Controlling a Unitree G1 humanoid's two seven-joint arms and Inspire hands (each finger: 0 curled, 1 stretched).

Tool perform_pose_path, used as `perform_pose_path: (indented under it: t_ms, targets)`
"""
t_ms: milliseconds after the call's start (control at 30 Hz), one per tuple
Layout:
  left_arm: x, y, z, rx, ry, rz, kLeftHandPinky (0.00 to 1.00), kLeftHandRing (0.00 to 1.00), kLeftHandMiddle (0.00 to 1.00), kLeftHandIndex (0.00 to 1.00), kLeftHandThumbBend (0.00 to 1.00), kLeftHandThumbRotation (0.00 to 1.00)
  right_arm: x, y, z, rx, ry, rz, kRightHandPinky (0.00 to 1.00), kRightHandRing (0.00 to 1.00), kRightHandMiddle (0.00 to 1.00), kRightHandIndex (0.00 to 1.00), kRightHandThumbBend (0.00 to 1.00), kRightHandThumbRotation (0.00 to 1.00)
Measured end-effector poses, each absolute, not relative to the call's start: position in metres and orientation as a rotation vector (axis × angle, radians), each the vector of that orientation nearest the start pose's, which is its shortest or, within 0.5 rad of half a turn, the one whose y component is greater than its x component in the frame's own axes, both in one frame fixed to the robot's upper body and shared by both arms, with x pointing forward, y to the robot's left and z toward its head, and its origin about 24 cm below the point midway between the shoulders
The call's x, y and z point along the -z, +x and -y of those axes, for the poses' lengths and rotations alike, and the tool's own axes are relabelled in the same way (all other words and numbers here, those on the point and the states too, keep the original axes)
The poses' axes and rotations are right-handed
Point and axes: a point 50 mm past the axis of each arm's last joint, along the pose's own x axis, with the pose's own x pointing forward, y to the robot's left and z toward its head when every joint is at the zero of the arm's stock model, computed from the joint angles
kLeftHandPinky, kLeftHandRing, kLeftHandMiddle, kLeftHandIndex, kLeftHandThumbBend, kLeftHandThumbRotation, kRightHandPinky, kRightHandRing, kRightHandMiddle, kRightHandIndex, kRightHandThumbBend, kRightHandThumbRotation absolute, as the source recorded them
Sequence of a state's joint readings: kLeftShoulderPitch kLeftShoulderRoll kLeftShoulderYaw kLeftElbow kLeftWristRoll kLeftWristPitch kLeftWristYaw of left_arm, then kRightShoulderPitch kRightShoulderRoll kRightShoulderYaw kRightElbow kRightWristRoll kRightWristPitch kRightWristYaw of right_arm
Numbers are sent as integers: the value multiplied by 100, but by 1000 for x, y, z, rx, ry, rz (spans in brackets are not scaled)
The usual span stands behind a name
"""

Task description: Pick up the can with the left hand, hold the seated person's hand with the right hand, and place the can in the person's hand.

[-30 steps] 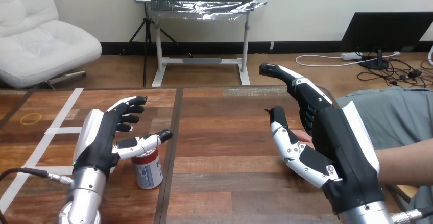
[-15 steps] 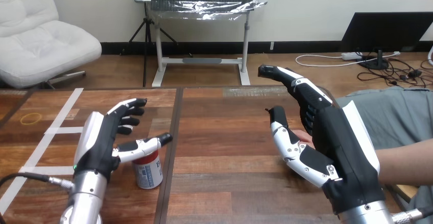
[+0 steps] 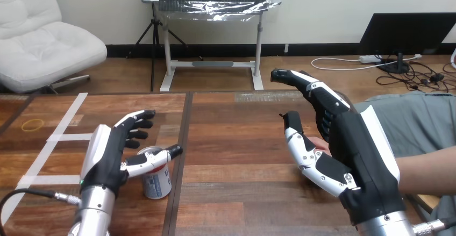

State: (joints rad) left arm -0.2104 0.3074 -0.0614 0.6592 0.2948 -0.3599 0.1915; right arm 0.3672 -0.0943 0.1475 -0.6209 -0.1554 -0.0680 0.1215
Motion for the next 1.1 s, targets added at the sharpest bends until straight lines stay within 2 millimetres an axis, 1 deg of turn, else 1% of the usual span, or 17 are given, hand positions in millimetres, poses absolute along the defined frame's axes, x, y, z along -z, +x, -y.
perform_pose_path:
  t_ms: [533,1100]
  targets:
    - [12,272,-212,-35,593,-67,69,73,76,78,89,31,-114,175,136,-182,-220,320,100,100,87,80,0,0]
    - [16,269,-211,-47,582,-74,69,73,76,78,88,27,-114,175,136,-184,-220,319,100,100,86,79,0,0]
